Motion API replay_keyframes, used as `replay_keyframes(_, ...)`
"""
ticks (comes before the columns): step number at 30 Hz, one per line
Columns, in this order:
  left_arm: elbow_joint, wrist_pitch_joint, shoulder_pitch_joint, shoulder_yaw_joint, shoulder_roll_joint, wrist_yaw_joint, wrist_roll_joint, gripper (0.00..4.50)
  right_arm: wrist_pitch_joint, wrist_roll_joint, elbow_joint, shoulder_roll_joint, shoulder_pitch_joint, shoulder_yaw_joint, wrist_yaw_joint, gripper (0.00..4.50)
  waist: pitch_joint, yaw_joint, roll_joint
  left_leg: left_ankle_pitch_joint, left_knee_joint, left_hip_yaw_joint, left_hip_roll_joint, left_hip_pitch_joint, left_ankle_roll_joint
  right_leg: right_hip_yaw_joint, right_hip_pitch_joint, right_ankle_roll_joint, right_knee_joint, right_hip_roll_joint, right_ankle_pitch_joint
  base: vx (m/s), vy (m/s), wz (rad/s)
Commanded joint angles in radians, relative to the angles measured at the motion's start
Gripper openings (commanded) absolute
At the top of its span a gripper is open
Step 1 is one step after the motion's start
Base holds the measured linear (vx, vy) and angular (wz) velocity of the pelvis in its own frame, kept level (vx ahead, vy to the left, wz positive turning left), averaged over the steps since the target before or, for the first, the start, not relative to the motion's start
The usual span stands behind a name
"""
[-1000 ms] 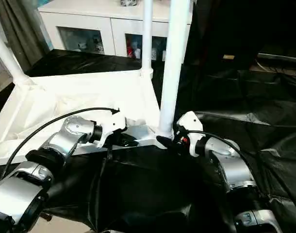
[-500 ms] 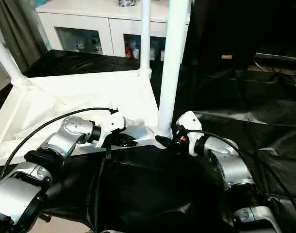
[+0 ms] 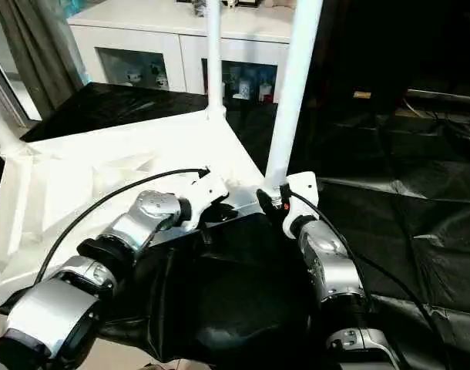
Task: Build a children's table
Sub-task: Rotate leg to tighten
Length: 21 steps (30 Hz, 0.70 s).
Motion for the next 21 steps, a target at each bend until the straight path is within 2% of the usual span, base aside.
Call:
replay_keyframes(1, 0.014, -0.016, 0.023, -0.028, -0.065, -0.013, -0.011, 0.00, 0.019, 0.024, -0.032, 0.064, 0.012, 0.094, 0.114, 3.48, -0.047, 0.000, -0.015, -0.423, -0.085, -0.026, 0.029, 0.022, 0.012, 0.022, 0.022, -0.154, -0.100, -0.048, -0.423, 0.000, 0.000, 0.00)
replay_keyframes(3, -0.002, -0.041, 0.036, -0.032, -0.042, -0.069, -0.012, 0.00, 0.022, 0.017, -0.075, 0.021, 0.031, 0.111, 0.179, 3.78, -0.049, 0.003, -0.016, -0.398, -0.084, -0.024, 0.031, 0.021, 0.020, 0.024, 0.024, -0.159, -0.098, -0.048, -0.385, 0.000, 0.000, 0.00)
replay_keyframes(4, -0.003, -0.042, 0.036, -0.032, -0.041, -0.070, -0.012, 0.00, 0.022, 0.017, -0.075, 0.020, 0.031, 0.111, 0.180, 3.87, -0.051, 0.007, -0.017, -0.370, -0.082, -0.022, 0.032, 0.020, 0.029, 0.025, 0.027, -0.170, -0.093, -0.047, -0.334, 0.000, 0.000, 0.00)
replay_keyframes(5, -0.028, -0.055, 0.053, -0.036, -0.012, -0.151, -0.025, 0.00, 0.032, 0.032, -0.107, -0.034, 0.046, 0.116, 0.260, 3.87, -0.052, 0.008, -0.017, -0.357, -0.081, -0.021, 0.032, 0.018, 0.035, 0.025, 0.028, -0.178, -0.091, -0.047, -0.310, 0.000, 0.000, 0.00)
replay_keyframes(6, -0.042, -0.061, 0.062, -0.039, 0.001, -0.189, -0.031, 0.00, 0.035, 0.037, -0.118, -0.058, 0.052, 0.117, 0.289, 3.87, -0.054, 0.011, -0.019, -0.326, -0.079, -0.020, 0.031, 0.014, 0.052, 0.024, 0.036, -0.189, -0.086, -0.047, -0.270, 0.000, 0.000, 0.00)
replay_keyframes(9, -0.075, -0.084, 0.082, -0.052, 0.044, -0.280, -0.037, 0.00, 0.054, 0.060, -0.152, -0.118, 0.064, 0.112, 0.367, 3.87, -0.057, 0.015, -0.020, -0.261, -0.070, -0.014, 0.029, 0.010, 0.090, 0.024, 0.038, -0.210, -0.080, -0.050, -0.211, 0.000, 0.000, 0.00)
replay_keyframes(10, -0.085, -0.093, 0.088, -0.056, 0.059, -0.311, -0.039, 0.00, 0.059, 0.065, -0.161, -0.136, 0.067, 0.111, 0.389, 3.87, -0.061, 0.019, -0.021, -0.225, -0.066, -0.015, 0.030, 0.008, 0.101, 0.022, 0.043, -0.217, -0.074, -0.050, -0.182, 0.000, 0.000, 0.00)
replay_keyframes(11, -0.098, -0.105, 0.094, -0.058, 0.078, -0.351, -0.047, 0.00, 0.068, 0.073, -0.175, -0.164, 0.072, 0.113, 0.425, 3.87, -0.062, 0.020, -0.019, -0.208, -0.064, -0.013, 0.030, 0.005, 0.107, 0.022, 0.042, -0.222, -0.070, -0.048, -0.159, 0.000, 0.000, 0.00)
replay_keyframes(12, -0.123, -0.109, 0.103, -0.054, 0.113, -0.428, -0.067, 0.00, 0.090, 0.085, -0.205, -0.216, 0.083, 0.118, 0.499, 3.87, -0.062, 0.027, -0.013, -0.189, -0.063, -0.012, 0.034, 0.008, 0.116, 0.020, 0.042, -0.236, -0.067, -0.046, -0.128, 0.000, 0.000, 0.00)
replay_keyframes(13, -0.125, -0.109, 0.104, -0.053, 0.117, -0.436, -0.069, 0.00, 0.092, 0.086, -0.209, -0.221, 0.084, 0.119, 0.507, 3.87, -0.064, 0.030, -0.012, -0.177, -0.060, -0.011, 0.035, 0.007, 0.118, 0.020, 0.043, -0.243, -0.061, -0.045, -0.105, 0.000, 0.000, 0.00)
replay_keyframes(14, -0.142, -0.110, 0.108, -0.049, 0.142, -0.491, -0.083, 0.00, 0.107, 0.090, -0.233, -0.258, 0.094, 0.128, 0.565, 3.87, -0.066, 0.039, -0.011, -0.159, -0.057, -0.009, 0.036, 0.009, 0.130, 0.020, 0.041, -0.263, -0.052, -0.042, -0.039, 0.000, 0.000, 0.00)
replay_keyframes(16, -0.153, -0.110, 0.111, -0.048, 0.153, -0.511, -0.086, 0.00, 0.112, 0.091, -0.244, -0.272, 0.098, 0.133, 0.589, 3.87, -0.067, 0.045, -0.010, -0.156, -0.056, -0.008, 0.038, 0.010, 0.131, 0.020, 0.039, -0.276, -0.048, -0.043, -0.010, 0.000, 0.000, 0.00)
replay_keyframes(20, -0.172, -0.100, 0.113, -0.045, 0.187, -0.558, -0.094, 0.00, 0.111, 0.087, -0.271, -0.318, 0.115, 0.162, 0.667, 3.87, -0.063, 0.048, -0.010, -0.202, -0.060, -0.009, 0.039, 0.013, 0.107, 0.018, 0.039, -0.270, -0.054, -0.045, -0.074, 0.000, 0.000, 0.00)
replay_keyframes(21, -0.181, -0.085, 0.111, -0.026, 0.193, -0.575, -0.111, 0.00, 0.112, 0.086, -0.282, -0.339, 0.119, 0.180, 0.704, 3.87, -0.060, 0.050, -0.013, -0.220, -0.063, -0.010, 0.039, 0.012, 0.094, 0.019, 0.040, -0.259, -0.058, -0.047, -0.128, 0.000, 0.000, 0.00)
